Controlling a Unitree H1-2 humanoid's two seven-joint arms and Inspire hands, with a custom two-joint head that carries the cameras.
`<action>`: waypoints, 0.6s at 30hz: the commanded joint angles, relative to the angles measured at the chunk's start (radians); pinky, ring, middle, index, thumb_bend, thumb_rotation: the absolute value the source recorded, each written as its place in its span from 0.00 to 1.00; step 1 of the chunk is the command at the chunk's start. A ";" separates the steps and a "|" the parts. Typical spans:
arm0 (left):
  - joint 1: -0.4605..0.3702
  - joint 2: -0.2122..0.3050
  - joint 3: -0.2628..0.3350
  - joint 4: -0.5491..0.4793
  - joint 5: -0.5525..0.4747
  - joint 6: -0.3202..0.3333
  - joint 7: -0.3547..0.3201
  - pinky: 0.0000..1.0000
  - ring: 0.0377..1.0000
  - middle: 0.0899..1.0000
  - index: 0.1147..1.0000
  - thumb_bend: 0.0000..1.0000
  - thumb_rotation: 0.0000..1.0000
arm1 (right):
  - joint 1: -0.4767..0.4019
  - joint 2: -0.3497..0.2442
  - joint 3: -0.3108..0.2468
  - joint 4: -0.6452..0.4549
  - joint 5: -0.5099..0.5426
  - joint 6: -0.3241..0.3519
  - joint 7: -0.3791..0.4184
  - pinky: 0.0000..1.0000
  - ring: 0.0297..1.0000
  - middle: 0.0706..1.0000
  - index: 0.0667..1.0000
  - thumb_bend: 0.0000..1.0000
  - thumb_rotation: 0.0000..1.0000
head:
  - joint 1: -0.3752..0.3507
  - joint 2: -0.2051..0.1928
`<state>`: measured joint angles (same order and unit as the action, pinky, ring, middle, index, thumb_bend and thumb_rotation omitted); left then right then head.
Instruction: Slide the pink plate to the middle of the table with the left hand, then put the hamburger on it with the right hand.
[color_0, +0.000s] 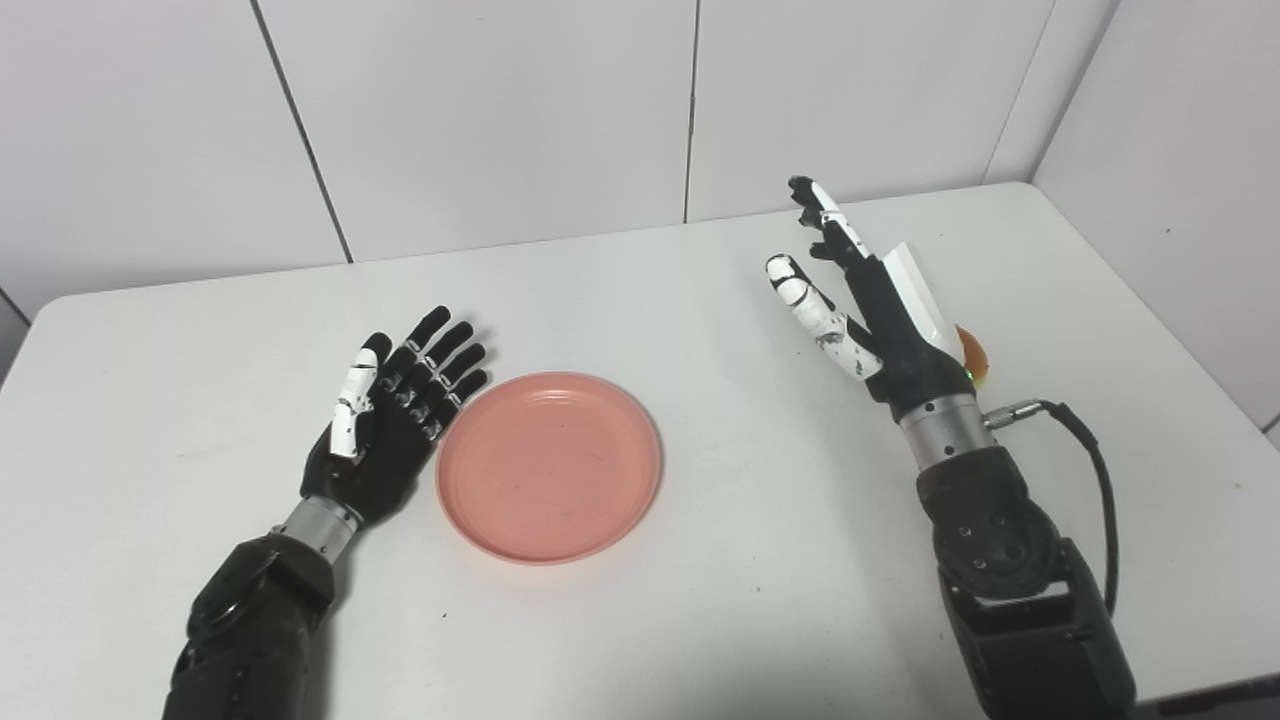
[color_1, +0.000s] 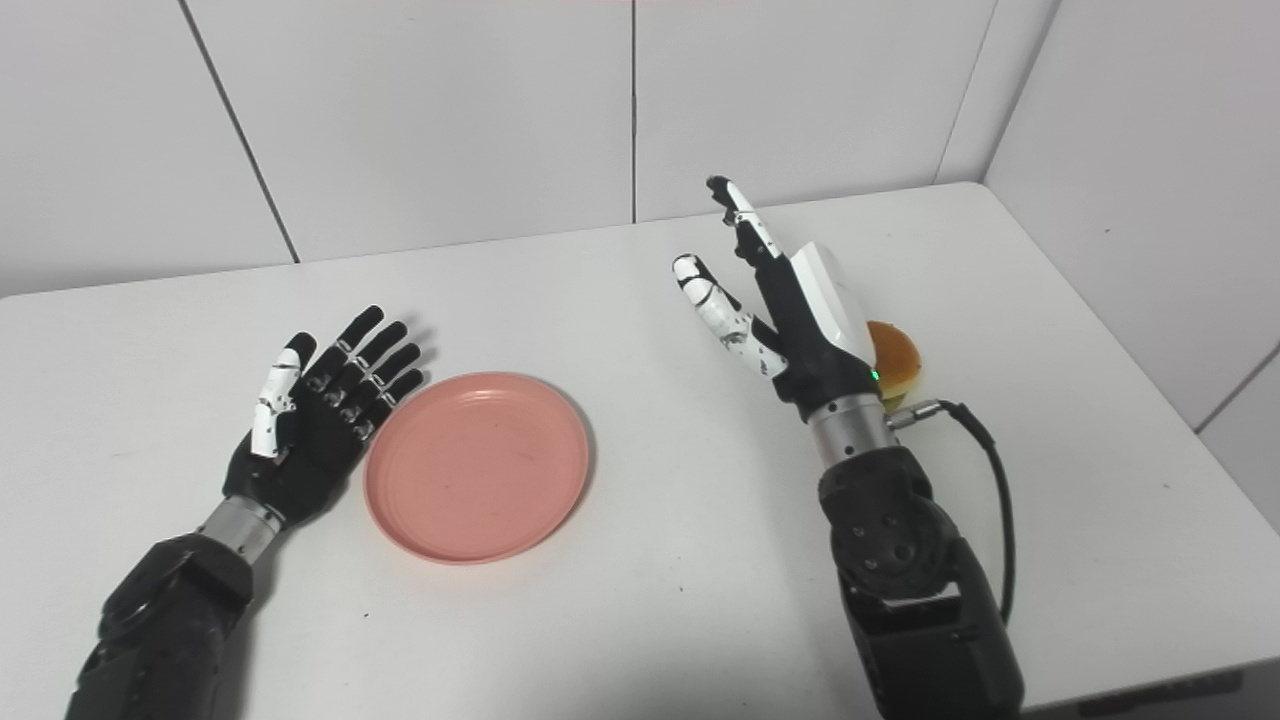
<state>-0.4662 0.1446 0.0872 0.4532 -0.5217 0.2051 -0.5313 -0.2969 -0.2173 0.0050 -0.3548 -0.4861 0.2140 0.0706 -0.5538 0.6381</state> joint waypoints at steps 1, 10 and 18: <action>0.072 0.025 -0.001 0.101 0.046 0.052 0.045 0.97 0.94 0.94 0.93 0.40 1.00 | -0.037 -0.023 -0.019 -0.016 -0.016 -0.040 -0.036 0.82 0.89 0.91 0.91 0.35 1.00 | -0.014 -0.007; 0.043 0.036 0.029 0.168 0.027 0.066 0.021 0.97 0.94 0.94 0.93 0.38 1.00 | -0.058 -0.093 -0.047 0.001 -0.106 -0.027 -0.089 0.82 0.89 0.91 0.92 0.40 1.00 | -0.060 -0.025; 0.034 0.041 0.036 0.184 0.025 0.077 0.026 0.96 0.94 0.93 0.92 0.36 1.00 | -0.054 -0.122 -0.067 -0.010 -0.277 0.048 -0.091 0.77 0.87 0.91 0.92 0.62 0.95 | -0.080 -0.027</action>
<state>-0.5138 0.1645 0.1307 0.5469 -0.5494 0.2015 -0.5684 -0.3204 -0.3174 -0.0472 -0.3302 -0.7264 0.2381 -0.0005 -0.6335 0.6121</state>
